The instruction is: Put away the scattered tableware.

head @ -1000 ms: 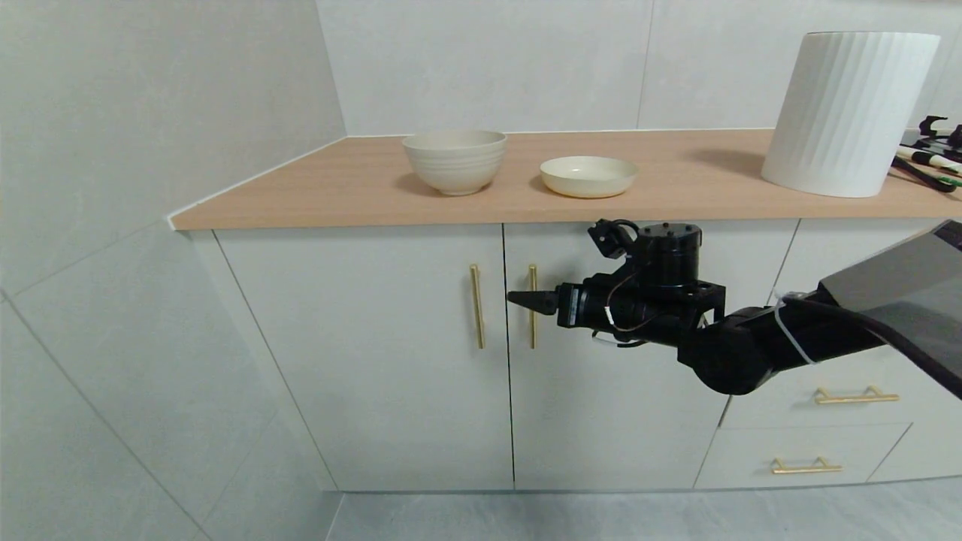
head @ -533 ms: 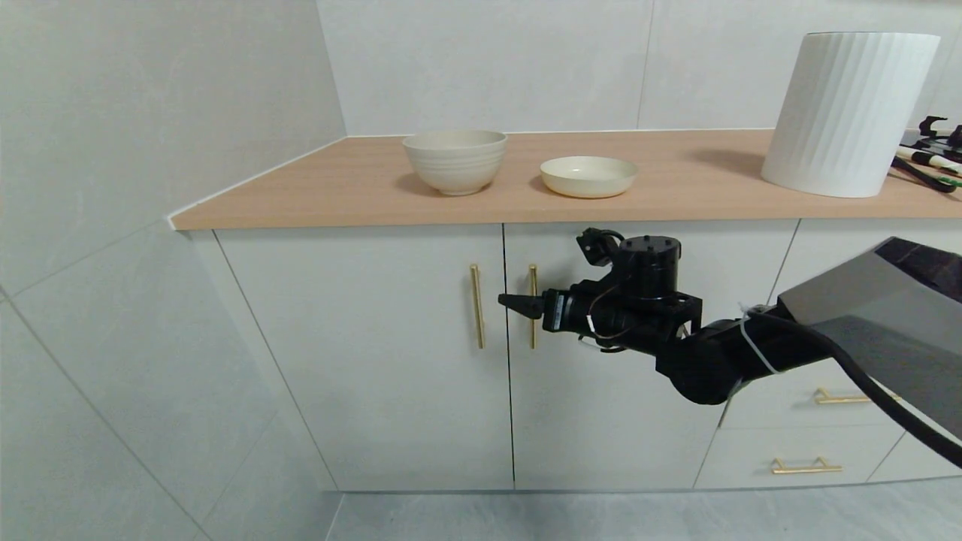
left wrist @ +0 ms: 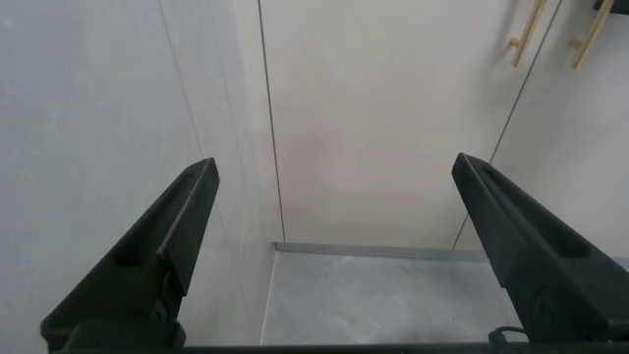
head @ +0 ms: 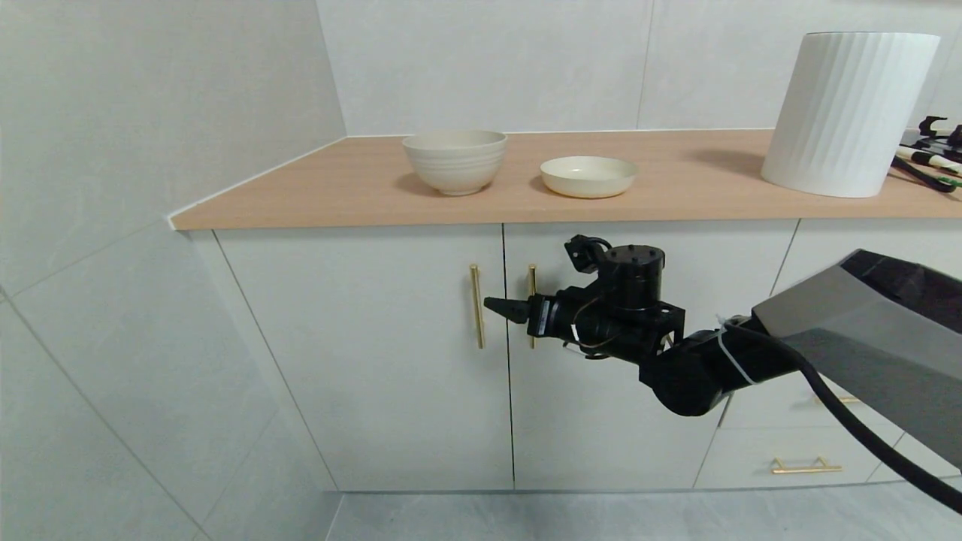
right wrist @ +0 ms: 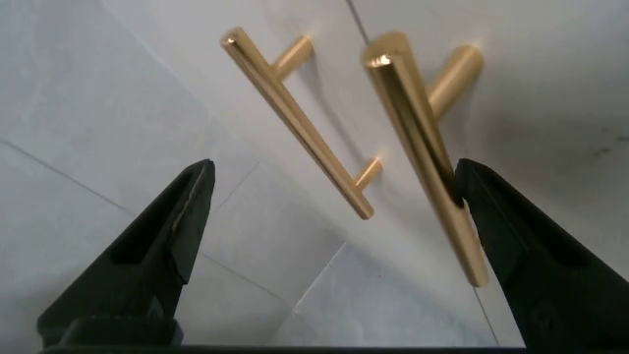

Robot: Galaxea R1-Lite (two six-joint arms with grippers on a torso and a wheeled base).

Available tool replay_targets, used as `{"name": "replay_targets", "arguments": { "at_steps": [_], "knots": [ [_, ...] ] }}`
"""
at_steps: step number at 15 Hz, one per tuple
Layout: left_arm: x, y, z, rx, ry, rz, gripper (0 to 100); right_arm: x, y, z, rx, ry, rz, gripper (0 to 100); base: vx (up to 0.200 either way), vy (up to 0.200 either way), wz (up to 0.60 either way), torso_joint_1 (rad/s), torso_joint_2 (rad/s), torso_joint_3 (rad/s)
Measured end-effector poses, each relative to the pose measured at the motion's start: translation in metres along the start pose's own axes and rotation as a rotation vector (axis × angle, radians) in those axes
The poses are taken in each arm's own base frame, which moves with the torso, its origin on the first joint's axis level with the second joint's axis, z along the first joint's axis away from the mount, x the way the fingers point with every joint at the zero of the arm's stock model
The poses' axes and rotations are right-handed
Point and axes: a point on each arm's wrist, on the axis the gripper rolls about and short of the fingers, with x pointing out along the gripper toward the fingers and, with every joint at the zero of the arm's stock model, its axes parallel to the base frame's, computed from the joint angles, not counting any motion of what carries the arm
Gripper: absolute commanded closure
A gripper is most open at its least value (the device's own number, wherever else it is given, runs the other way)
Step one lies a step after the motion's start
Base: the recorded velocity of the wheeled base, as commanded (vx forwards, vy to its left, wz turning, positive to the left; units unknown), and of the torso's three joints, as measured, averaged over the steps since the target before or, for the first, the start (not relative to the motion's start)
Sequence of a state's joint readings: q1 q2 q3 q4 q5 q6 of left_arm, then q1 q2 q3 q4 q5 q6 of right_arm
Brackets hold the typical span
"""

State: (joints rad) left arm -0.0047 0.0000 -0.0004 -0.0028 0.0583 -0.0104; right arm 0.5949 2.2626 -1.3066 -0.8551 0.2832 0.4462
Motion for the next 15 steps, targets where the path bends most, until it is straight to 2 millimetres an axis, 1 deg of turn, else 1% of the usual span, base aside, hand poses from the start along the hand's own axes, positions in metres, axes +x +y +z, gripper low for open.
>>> {"name": "replay_targets", "arguments": {
  "at_steps": [4, 9, 12, 15],
  "knots": [
    [0.0, 0.0, 0.0, 0.0, 0.0, 0.0, 0, 0.002, 0.007, -0.007, -0.001, 0.008, 0.015, 0, 0.0, 0.0, 0.0, 0.0, 0.0, 0.0],
    [0.0, 0.0, 0.0, 0.0, 0.0, 0.0, 0, 0.0, 0.014, -0.015, -0.004, 0.016, 0.039, 0, 0.0, 0.0, 0.0, 0.0, 0.0, 0.0],
    [0.0, 0.0, 0.0, 0.0, 0.0, 0.0, 0, -0.012, 0.018, -0.021, 0.004, 0.058, 0.054, 0, 0.0, 0.0, 0.0, 0.0, 0.0, 0.0],
    [0.0, 0.0, 0.0, 0.0, 0.0, 0.0, 0, -0.034, 0.024, -0.023, 0.014, 0.109, 0.099, 0, 0.0, 0.0, 0.0, 0.0, 0.0, 0.0]
  ]
}}
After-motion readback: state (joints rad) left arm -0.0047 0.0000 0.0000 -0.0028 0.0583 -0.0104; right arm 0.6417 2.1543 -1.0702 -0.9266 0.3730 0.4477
